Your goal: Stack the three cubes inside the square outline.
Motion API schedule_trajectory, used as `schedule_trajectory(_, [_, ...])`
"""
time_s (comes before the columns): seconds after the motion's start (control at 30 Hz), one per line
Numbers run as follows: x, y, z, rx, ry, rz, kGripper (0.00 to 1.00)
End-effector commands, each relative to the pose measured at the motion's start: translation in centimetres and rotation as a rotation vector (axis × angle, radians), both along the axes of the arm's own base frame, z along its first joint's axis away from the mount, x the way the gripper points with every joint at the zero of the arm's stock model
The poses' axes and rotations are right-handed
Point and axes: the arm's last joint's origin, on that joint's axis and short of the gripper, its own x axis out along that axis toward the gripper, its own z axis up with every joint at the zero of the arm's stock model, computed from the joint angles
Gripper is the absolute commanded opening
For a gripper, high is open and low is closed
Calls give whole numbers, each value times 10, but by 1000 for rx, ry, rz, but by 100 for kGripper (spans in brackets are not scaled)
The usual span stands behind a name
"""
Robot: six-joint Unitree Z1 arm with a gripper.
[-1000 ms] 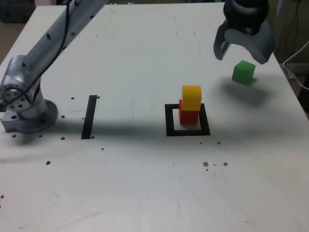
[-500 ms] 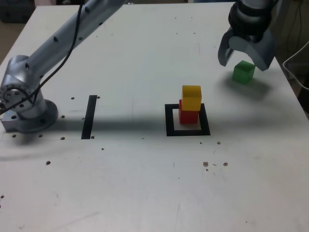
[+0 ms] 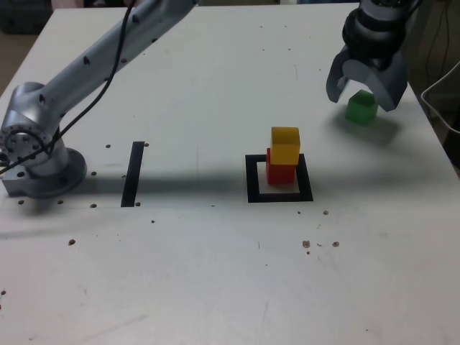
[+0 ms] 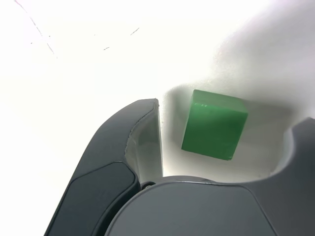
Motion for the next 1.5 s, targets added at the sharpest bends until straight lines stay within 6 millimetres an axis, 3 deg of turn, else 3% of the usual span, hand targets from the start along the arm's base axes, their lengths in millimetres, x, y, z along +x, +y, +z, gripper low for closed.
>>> schedule_trajectory(0.0, [1,1,-1,-1,-2,0,74])
schedule_trajectory(0.23, [2,2,-1,-1,-6,2,60])
schedule_trajectory(0.93, [5,2,-18,-21,17,2,59])
schedule_trajectory(1.2, [6,2,-12,-22,-10,2,35])
schedule_trajectory(1.47, [7,1,-15,-35,-11,0,23])
